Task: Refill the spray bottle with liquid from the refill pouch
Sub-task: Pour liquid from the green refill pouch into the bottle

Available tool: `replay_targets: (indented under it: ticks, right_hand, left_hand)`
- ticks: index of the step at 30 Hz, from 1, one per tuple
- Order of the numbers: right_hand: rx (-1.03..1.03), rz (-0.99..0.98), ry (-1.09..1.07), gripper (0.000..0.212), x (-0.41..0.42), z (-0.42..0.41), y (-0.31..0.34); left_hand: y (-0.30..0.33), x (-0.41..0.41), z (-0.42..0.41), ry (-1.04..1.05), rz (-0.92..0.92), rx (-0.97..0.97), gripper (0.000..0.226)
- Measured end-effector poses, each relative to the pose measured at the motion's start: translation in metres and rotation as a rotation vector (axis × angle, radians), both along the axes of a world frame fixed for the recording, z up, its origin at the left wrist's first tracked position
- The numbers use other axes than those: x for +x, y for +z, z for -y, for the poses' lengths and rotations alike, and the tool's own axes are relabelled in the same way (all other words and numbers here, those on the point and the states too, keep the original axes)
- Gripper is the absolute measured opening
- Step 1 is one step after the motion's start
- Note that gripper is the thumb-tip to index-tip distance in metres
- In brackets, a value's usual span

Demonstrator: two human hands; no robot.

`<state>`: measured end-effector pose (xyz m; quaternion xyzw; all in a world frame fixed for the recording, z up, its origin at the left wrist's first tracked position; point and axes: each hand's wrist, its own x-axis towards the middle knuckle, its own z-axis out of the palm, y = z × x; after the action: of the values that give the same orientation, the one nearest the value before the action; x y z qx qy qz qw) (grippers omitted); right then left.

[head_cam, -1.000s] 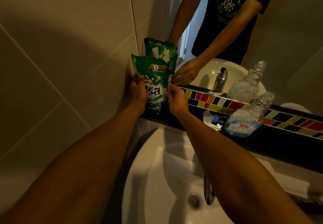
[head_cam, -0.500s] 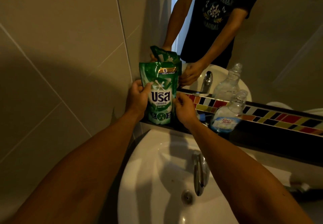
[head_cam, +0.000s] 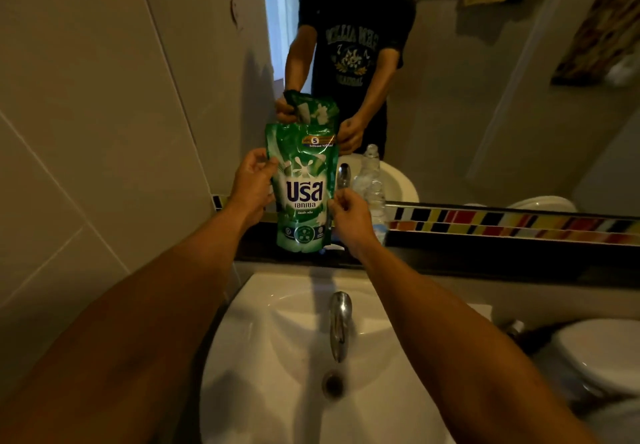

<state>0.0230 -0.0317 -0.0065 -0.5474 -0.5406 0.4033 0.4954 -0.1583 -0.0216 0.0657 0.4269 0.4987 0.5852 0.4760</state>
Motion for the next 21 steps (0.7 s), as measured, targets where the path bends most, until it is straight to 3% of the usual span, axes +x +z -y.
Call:
replay_targets:
  ticks: [5,10,21]
  right_hand:
    - [-0.059,-0.134,-0.011,0.018,0.02,0.017,0.004]
    - [-0.071,-0.259,-0.018,0.006,0.036,0.031,0.003]
    - [-0.081,-0.362,0.05,0.029,0.05,0.047,-0.014]
  left_hand:
    - [0.018,0.019,0.003,-0.081,-0.048,-0.016,0.015]
    - [0.029,0.037,0.005,-0.11,-0.117,-0.028,0.022]
    - [0.027,0.059,0.01,-0.137,-0.264,-0.072,0.027]
